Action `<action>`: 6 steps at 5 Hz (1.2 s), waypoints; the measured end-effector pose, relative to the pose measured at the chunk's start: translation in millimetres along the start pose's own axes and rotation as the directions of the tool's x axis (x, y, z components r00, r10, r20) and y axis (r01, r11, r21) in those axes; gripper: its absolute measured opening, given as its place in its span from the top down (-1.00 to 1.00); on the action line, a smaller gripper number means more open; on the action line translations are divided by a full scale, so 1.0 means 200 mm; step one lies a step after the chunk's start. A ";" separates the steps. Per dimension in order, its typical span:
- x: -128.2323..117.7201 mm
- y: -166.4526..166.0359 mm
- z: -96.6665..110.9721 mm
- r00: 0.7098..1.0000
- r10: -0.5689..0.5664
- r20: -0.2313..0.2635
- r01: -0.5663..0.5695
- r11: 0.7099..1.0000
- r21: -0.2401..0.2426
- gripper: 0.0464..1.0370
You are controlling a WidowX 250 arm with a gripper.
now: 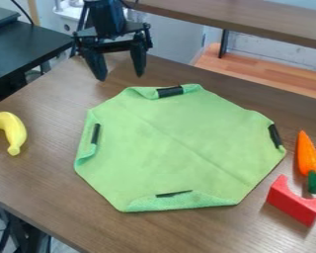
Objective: Fold the cloth from bottom left to top rigth
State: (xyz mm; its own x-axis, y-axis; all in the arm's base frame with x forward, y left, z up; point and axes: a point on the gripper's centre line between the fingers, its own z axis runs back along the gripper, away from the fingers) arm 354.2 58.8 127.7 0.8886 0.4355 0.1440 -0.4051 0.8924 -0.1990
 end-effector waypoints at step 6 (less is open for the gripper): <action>-0.02 0.19 -0.38 0.996 0.018 0.084 -0.040 0.962 0.269 -0.93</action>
State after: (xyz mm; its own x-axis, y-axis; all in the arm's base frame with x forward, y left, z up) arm 351.7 81.6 46.6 0.8597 0.4602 0.2217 -0.4836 0.8730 0.0632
